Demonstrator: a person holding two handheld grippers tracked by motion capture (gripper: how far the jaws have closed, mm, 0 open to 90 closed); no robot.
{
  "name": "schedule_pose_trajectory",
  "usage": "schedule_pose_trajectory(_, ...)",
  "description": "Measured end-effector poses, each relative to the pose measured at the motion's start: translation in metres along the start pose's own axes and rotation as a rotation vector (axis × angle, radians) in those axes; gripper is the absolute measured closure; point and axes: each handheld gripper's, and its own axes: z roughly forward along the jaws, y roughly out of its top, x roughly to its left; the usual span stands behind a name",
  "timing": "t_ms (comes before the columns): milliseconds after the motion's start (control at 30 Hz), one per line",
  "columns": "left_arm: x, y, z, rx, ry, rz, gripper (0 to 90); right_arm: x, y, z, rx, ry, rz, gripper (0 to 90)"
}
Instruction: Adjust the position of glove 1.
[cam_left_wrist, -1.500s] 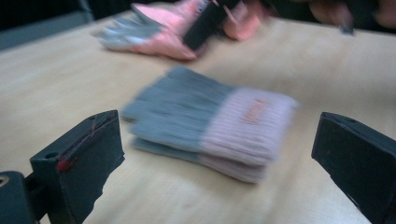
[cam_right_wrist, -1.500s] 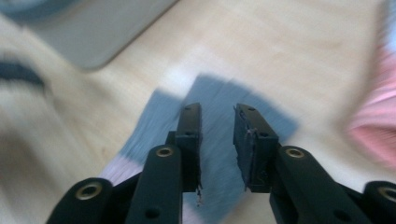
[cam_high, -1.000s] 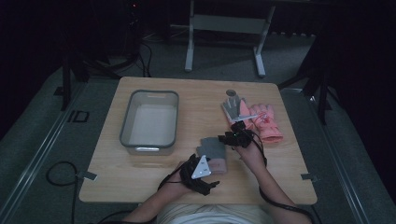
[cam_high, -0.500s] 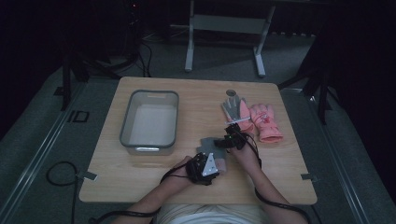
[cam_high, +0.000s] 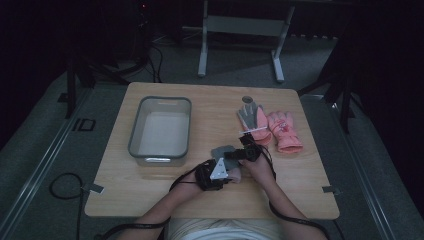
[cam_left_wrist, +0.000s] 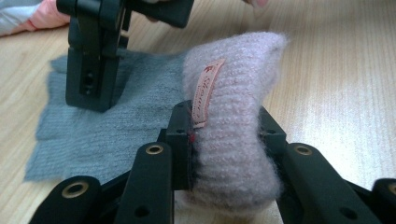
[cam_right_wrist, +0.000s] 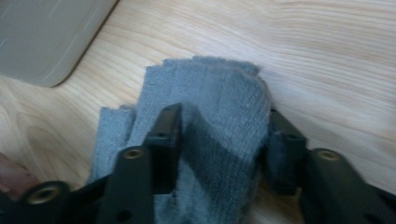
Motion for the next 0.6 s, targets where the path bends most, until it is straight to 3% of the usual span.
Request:
schedule_pose_trajectory(67,0.001,-0.001,-0.001,0.0,-0.002,-0.006,67.2,0.003,0.001,0.002,-0.002,0.021,0.003,68.5)
schedule_pose_trajectory(133,0.001,0.0,-0.002,0.01,-0.005,-0.011,67.5,0.007,0.002,0.001,-0.017,0.015,-0.015,71.8)
schedule_pose_trajectory(200,0.003,0.0,-0.004,0.014,-0.019,-0.024,67.8,0.012,0.003,-0.003,-0.032,0.012,-0.039,72.8)
schedule_pose_trajectory(400,0.008,0.005,-0.015,0.039,-0.01,-0.001,68.8,0.023,0.01,-0.018,-0.064,0.014,-0.075,73.6)
schedule_pose_trajectory(500,0.012,0.015,-0.025,0.031,-0.004,0.014,68.9,0.028,0.015,-0.026,-0.087,0.004,-0.098,73.6)
schedule_pose_trajectory(600,0.016,0.027,-0.036,0.029,-0.003,0.035,68.9,0.03,0.021,-0.038,-0.119,0.02,-0.089,73.7)
